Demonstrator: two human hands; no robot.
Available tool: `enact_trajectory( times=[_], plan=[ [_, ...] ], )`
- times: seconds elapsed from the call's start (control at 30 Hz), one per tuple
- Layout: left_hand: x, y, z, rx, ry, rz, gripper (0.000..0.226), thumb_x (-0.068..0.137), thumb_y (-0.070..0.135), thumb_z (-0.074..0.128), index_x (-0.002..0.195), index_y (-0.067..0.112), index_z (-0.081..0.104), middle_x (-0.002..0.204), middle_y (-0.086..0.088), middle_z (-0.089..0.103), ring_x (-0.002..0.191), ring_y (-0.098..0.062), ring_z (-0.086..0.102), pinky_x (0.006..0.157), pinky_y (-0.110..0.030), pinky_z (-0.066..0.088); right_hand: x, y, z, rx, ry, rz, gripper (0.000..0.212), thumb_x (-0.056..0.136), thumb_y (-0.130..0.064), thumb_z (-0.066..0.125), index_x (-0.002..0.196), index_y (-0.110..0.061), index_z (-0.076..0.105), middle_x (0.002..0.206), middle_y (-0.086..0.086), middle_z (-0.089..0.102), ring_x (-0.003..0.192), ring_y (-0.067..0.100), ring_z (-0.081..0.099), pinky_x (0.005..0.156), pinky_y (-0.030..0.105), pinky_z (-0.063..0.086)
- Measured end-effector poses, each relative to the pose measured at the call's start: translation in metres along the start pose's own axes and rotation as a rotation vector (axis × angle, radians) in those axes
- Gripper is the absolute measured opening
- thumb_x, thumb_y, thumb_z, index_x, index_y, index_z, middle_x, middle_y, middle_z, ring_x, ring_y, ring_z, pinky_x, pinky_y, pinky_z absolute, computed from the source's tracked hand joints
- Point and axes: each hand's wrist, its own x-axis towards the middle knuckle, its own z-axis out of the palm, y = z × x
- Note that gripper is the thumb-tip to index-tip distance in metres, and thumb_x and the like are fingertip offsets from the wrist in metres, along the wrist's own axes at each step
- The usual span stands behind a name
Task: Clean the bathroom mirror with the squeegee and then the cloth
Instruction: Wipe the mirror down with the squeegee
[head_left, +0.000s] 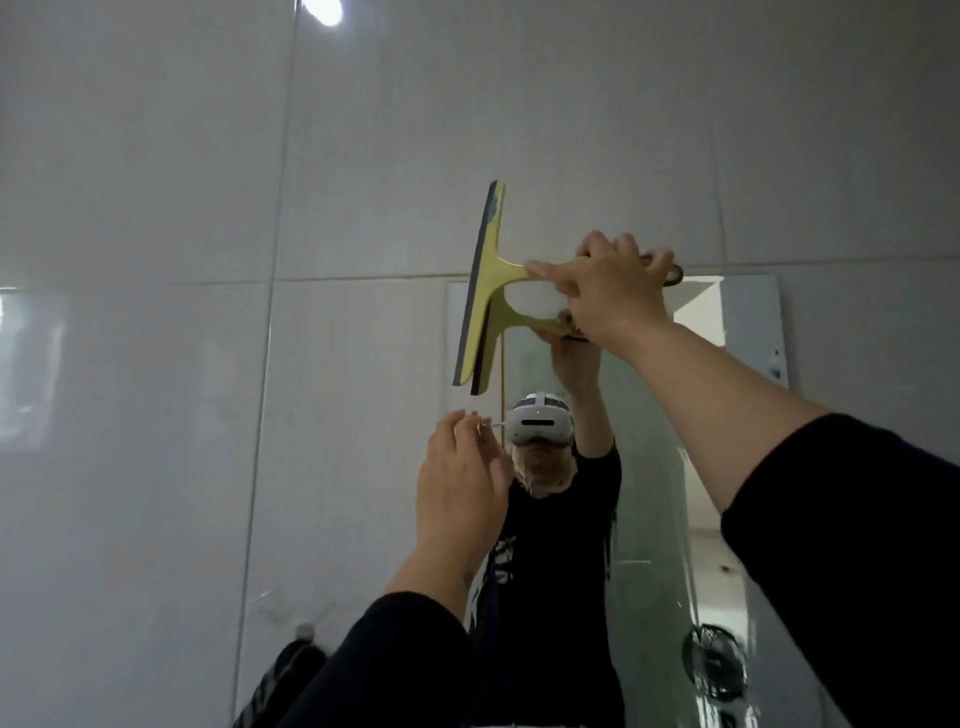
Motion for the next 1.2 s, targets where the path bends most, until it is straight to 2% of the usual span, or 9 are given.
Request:
enact_trajectory(
  times=[0.07,0.2,0.3,0.43,0.7,0.83,1.03,1.1,1.2],
  plan=[
    [0.0,0.003,0.008,0.019,-0.082,-0.041,0.057,0.092,0.031,0.052,0.142,0.015,0.029,0.154,-0.003,0.02,0.14,-0.019,0.023,0.114,-0.034,0.028,0.01,-0.012,0.004,-0.044,-0.001,-0.009,0.054,0.096,-0.018,0.043,0.131,-0.059,0.039,0.117,0.004,0.049,0.114,0.028,0.039,0.094,0.05,0.027],
    [-0.003,0.002,0.031,0.029,-0.124,-0.075,0.073,0.092,0.043,0.052,0.148,0.015,0.015,0.16,-0.005,0.004,0.147,-0.019,0.004,0.12,-0.034,0.013,0.021,-0.03,0.031,-0.092,-0.015,-0.02,0.056,0.096,-0.017,0.039,0.131,-0.061,0.036,0.118,0.005,0.048,0.114,0.028,0.038,0.091,0.048,0.026],
    [-0.001,-0.005,0.045,0.051,-0.223,-0.11,0.086,0.091,0.044,0.054,0.151,0.013,0.001,0.159,-0.005,-0.014,0.147,-0.02,-0.01,0.12,-0.039,0.011,0.025,-0.033,0.044,-0.156,-0.027,-0.035,0.054,0.098,-0.021,0.038,0.132,-0.062,0.033,0.12,0.006,0.048,0.114,0.029,0.037,0.09,0.048,0.026],
    [-0.005,-0.008,0.052,0.101,-0.274,-0.126,0.1,0.088,0.033,0.061,0.149,0.012,-0.014,0.154,-0.003,-0.031,0.146,-0.02,-0.018,0.118,-0.033,0.018,0.019,-0.023,0.052,-0.212,-0.06,-0.063,0.053,0.1,-0.024,0.036,0.137,-0.061,0.027,0.119,0.008,0.047,0.115,0.03,0.039,0.092,0.048,0.029],
    [-0.007,0.0,0.049,0.15,-0.287,-0.101,0.092,0.091,0.02,0.059,0.148,0.005,-0.011,0.156,-0.013,-0.025,0.146,-0.026,-0.017,0.117,-0.036,0.022,-0.006,0.047,0.027,-0.227,-0.079,0.026,0.052,0.1,-0.022,0.033,0.135,-0.061,0.029,0.113,0.01,0.047,0.115,0.03,0.039,0.092,0.047,0.029],
    [-0.006,0.003,0.054,0.14,-0.233,-0.106,0.083,0.092,0.013,0.053,0.148,0.0,-0.007,0.156,-0.018,-0.019,0.146,-0.031,-0.012,0.119,-0.038,0.015,-0.024,0.088,0.012,-0.283,-0.115,0.103,0.057,0.098,-0.017,0.037,0.136,-0.06,0.029,0.115,0.011,0.046,0.116,0.031,0.038,0.093,0.046,0.029],
    [-0.003,-0.008,0.07,0.125,-0.158,-0.124,0.093,0.082,0.002,0.062,0.148,-0.002,-0.003,0.156,-0.014,-0.02,0.146,-0.032,-0.009,0.12,-0.036,0.013,-0.043,0.132,-0.006,-0.353,-0.129,0.191,0.072,0.09,-0.008,0.042,0.137,-0.06,0.026,0.119,0.012,0.045,0.118,0.031,0.038,0.095,0.047,0.029],
    [-0.003,-0.01,0.074,0.156,-0.159,-0.131,0.097,0.079,-0.002,0.063,0.148,0.0,-0.006,0.156,-0.015,-0.022,0.146,-0.03,-0.011,0.118,-0.032,0.015,-0.05,0.148,-0.012,-0.366,-0.138,0.233,0.07,0.091,-0.01,0.042,0.137,-0.06,0.026,0.119,0.012,0.045,0.118,0.031,0.038,0.095,0.047,0.03],
    [-0.003,-0.014,0.077,0.148,-0.132,-0.111,0.097,0.078,-0.004,0.063,0.149,0.002,-0.004,0.156,-0.015,-0.02,0.147,-0.029,-0.01,0.115,-0.032,0.026,-0.061,0.167,-0.016,-0.346,-0.18,0.31,0.066,0.093,-0.013,0.04,0.138,-0.059,0.025,0.115,0.012,0.046,0.115,0.032,0.041,0.094,0.048,0.032]
  ],
)
